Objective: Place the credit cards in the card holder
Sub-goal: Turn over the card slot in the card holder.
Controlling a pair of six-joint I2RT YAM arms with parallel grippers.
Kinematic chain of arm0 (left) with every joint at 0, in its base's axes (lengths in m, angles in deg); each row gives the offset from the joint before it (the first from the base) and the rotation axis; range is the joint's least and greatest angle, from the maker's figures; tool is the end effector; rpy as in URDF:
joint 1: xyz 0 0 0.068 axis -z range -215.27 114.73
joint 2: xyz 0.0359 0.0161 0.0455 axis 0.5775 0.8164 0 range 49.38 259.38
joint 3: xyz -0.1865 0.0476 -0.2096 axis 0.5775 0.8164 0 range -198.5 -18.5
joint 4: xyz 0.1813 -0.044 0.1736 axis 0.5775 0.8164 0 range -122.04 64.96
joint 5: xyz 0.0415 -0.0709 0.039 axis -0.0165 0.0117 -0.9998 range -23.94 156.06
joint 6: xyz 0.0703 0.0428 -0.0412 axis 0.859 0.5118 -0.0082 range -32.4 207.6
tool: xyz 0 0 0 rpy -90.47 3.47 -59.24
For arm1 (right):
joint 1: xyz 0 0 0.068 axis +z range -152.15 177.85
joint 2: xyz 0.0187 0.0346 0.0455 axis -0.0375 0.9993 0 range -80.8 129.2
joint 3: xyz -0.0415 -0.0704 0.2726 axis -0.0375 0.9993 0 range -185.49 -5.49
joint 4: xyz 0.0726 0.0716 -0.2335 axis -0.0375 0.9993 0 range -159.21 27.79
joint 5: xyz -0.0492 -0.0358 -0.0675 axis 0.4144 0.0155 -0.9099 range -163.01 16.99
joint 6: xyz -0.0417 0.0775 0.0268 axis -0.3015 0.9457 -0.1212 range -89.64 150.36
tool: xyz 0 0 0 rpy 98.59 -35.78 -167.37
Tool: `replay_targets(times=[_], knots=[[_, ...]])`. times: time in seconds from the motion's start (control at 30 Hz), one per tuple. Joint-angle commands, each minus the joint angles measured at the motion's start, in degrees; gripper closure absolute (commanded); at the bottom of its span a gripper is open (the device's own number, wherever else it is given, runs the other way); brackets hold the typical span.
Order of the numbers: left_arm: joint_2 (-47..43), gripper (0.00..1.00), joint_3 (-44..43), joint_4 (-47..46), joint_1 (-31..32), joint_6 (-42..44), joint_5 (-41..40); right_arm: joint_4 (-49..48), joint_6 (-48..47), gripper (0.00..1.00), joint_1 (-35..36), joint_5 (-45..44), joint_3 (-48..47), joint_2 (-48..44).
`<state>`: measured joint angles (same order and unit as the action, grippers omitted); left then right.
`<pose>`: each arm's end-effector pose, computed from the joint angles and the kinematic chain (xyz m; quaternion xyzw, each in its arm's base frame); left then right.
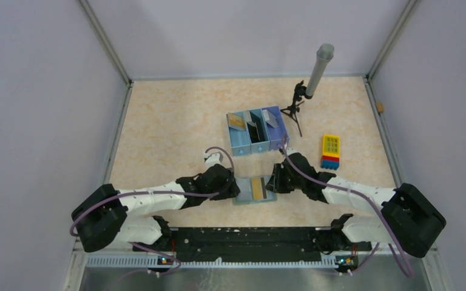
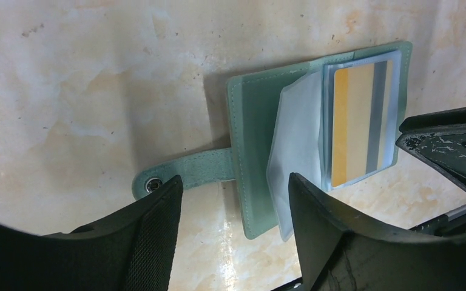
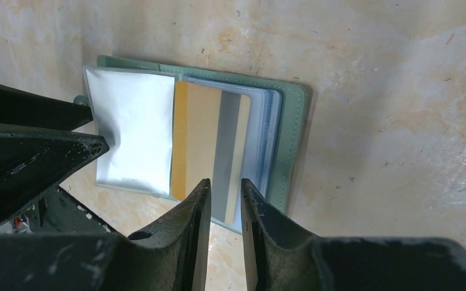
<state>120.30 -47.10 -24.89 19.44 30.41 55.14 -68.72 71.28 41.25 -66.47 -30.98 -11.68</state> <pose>0.1553 -0.1925 0.1407 -0.0530 0.9329 -0.2357 0.2670 0.1732 0.1766 0.1422 -0.0421 0.9187 0.3002 0.2532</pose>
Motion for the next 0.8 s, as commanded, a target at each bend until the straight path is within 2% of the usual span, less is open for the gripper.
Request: replay_targets(times=[0.0, 0.63, 0.77], knots=[[1.88, 0.35, -2.27, -0.28, -0.16, 0.73, 0.03, -0.66, -0.63, 0.76, 0.55, -2.79, 0.32, 0.72], [4.21, 0.41, -3.26, 0.93, -0.14, 1.02, -0.33, 2.59, 0.12, 0.76, 0.55, -6.91, 0.72, 1.07], [4.3, 0.41, -3.55, 1.01, -0.16, 1.11, -0.27, 0.86, 0.03, 0.82, 0.57, -4.15, 0.72, 1.18]])
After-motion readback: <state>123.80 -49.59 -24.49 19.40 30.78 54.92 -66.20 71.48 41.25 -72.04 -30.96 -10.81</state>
